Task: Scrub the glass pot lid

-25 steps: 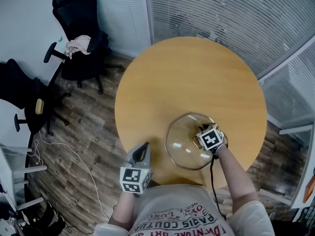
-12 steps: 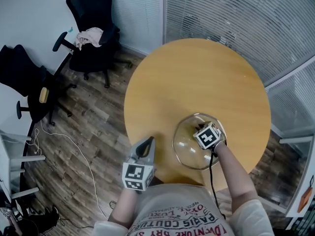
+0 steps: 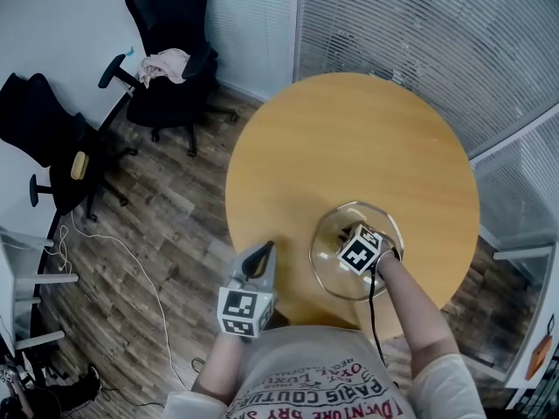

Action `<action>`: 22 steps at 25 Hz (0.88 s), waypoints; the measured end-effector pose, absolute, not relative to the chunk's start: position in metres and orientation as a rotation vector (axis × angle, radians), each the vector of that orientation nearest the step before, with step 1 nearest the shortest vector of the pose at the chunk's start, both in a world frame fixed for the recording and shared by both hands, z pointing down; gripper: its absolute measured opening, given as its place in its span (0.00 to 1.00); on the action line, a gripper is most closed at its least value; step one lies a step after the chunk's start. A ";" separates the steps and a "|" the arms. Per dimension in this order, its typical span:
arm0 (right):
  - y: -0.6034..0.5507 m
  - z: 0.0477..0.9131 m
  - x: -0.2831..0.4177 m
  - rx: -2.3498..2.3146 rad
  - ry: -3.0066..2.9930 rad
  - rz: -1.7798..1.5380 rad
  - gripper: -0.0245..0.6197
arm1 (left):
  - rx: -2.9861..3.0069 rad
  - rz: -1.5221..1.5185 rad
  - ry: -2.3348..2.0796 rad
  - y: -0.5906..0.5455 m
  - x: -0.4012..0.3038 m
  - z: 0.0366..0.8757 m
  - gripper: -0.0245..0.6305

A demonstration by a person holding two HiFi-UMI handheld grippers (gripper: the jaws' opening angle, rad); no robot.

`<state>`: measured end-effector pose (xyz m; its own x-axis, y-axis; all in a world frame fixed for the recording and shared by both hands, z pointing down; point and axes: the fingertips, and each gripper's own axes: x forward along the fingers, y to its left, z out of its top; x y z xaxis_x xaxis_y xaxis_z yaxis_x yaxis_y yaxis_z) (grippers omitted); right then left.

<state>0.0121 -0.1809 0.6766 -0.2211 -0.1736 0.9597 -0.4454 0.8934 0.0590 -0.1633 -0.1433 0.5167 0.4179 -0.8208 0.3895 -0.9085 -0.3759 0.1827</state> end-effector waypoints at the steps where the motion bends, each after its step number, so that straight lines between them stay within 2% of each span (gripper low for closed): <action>1: -0.177 0.677 0.010 0.428 -1.797 0.233 0.14 | 2.313 0.330 -1.485 -0.142 -0.164 0.517 0.05; 11: -0.144 0.681 0.001 0.271 -1.758 0.061 0.14 | 2.281 0.336 -1.509 -0.134 -0.178 0.519 0.05; 22: -0.096 0.678 0.018 0.158 -1.814 -0.016 0.14 | 2.305 0.303 -1.462 -0.122 -0.158 0.512 0.05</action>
<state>0.0180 -0.0957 0.6778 -0.2383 -0.1165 0.9642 -0.0997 0.9905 0.0950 -0.1583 -0.1221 0.5116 0.4314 -0.8168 0.3831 -0.9018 -0.3779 0.2097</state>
